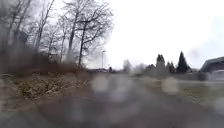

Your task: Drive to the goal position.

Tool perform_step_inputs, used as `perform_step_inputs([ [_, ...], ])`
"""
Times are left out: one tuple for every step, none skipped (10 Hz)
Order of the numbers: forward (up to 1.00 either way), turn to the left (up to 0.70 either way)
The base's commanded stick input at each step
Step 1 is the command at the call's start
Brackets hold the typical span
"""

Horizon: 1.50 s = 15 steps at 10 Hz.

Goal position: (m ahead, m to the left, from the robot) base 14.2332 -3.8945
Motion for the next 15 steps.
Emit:
perform_step_inputs([
  [1.00, 0.00],
  [1.00, 0.00],
  [1.00, 0.00],
  [1.00, 0.00],
  [1.00, 0.00],
  [1.00, 0.00],
  [1.00, 0.00],
  [1.00, 0.00],
  [1.00, 0.00],
  [1.00, 0.00],
  [1.00, 0.00],
  [1.00, 0.00],
  [1.00, 0.00],
  [1.00, 0.00],
  [1.00, 0.00],
])
